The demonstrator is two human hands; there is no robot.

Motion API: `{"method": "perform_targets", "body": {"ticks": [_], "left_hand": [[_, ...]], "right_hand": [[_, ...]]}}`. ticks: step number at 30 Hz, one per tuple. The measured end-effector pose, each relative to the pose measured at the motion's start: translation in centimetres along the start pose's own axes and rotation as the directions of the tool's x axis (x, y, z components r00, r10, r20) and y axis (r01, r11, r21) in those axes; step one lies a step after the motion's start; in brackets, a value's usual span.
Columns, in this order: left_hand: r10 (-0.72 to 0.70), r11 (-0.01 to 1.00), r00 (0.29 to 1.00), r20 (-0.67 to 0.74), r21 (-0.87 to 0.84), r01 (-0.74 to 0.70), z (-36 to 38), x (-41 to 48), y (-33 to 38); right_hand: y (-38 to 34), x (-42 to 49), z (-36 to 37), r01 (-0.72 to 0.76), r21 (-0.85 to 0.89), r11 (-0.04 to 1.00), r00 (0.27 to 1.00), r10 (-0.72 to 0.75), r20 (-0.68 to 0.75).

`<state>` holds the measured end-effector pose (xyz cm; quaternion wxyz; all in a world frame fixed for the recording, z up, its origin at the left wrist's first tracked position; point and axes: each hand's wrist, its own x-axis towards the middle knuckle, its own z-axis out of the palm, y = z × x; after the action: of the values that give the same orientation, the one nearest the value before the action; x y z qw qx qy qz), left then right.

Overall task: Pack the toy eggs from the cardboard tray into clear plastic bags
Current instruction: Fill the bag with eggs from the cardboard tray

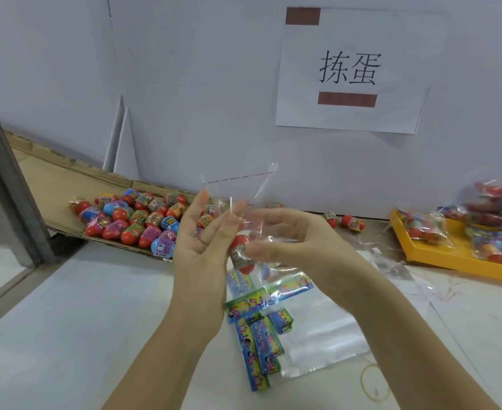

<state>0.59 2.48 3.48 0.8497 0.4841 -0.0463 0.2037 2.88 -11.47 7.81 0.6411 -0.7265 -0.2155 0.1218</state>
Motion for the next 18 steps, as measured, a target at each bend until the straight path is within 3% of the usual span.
{"method": "perform_targets", "body": {"ticks": [5,9,11,15,18], "left_hand": [[-0.126,0.991,0.992,0.01,-0.036,0.127,-0.04,0.31,0.6],[-0.255,0.963,0.957,0.136,0.128,0.238,-0.25,0.48,0.75],[-0.303,0.95,0.943,0.138,0.125,0.286,-0.44,0.41,0.59],[-0.288,0.957,0.954,0.087,0.046,0.285,-0.41,0.49,0.84],[-0.273,0.962,0.96,0.056,0.025,0.272,-0.41,0.61,0.89]], "right_hand": [[0.33,0.23,0.13,0.021,0.089,0.996,0.998,-0.015,-0.063],[0.4,0.35,-0.28,0.061,0.163,0.985,0.985,-0.033,-0.169],[0.53,0.42,-0.32,0.077,0.177,0.981,0.978,-0.04,-0.203],[0.67,0.61,-0.05,0.079,0.247,0.966,0.987,-0.041,-0.152],[0.84,0.68,-0.1,0.046,0.193,0.98,0.994,-0.025,-0.109]]}}
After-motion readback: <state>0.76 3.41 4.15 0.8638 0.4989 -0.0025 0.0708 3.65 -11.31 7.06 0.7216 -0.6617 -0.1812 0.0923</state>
